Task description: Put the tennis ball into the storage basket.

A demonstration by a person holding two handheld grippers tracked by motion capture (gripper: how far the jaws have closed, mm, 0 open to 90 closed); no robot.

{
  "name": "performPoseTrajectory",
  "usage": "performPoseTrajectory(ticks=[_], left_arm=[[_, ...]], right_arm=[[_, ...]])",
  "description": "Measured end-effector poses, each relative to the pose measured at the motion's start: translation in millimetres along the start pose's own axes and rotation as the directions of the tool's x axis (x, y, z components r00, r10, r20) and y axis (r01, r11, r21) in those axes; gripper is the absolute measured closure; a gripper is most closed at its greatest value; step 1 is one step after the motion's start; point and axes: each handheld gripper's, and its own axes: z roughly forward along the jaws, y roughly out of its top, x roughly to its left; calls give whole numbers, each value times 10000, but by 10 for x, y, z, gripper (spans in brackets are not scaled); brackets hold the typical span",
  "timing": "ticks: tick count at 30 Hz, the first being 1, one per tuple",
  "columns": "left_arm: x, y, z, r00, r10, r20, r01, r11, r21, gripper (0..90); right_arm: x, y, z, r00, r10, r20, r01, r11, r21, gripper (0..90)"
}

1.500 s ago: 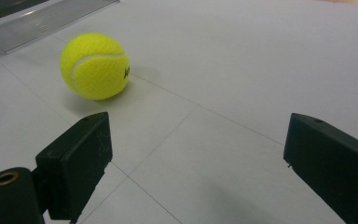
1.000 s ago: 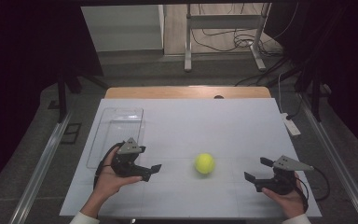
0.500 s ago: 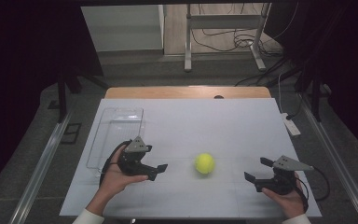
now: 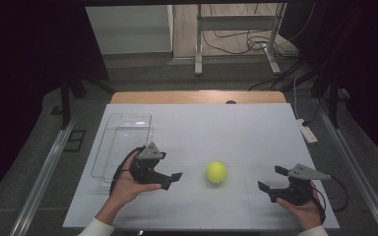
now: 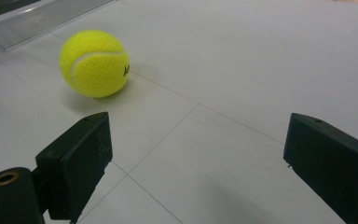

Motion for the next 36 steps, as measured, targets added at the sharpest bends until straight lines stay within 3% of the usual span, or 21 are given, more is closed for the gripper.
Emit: performPoseTrajectory(ticks=[36], left_arm=[[-197,275,211,9967,638,505,-643,9979,93,89]], right_arm=[[0,-3,0,10000,-6,-1,6,10000,14,83]])
